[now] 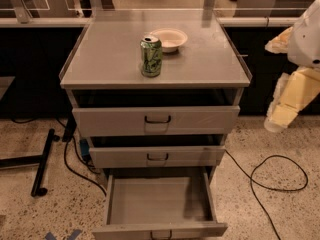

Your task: Place green can into bottom drawer

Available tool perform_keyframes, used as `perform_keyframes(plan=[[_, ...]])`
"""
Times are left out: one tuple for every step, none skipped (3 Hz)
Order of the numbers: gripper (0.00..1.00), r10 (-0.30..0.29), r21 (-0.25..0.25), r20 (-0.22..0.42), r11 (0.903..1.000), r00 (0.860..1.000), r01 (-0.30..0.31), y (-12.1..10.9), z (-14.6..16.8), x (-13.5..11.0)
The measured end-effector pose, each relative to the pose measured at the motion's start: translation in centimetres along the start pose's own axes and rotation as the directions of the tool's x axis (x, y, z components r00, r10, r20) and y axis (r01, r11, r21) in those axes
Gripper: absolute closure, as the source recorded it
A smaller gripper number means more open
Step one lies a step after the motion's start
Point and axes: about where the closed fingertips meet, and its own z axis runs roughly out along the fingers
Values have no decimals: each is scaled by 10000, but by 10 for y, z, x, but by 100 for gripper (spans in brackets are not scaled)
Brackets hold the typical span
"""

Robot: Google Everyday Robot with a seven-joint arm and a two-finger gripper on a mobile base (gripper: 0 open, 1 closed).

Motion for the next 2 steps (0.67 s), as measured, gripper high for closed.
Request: perform_keyframes(plan=[[0, 276, -247, 1223, 9994, 9921, -247, -15, 16, -25], [0, 752, -449, 2493, 9968, 9655, -661, -33, 28, -63]])
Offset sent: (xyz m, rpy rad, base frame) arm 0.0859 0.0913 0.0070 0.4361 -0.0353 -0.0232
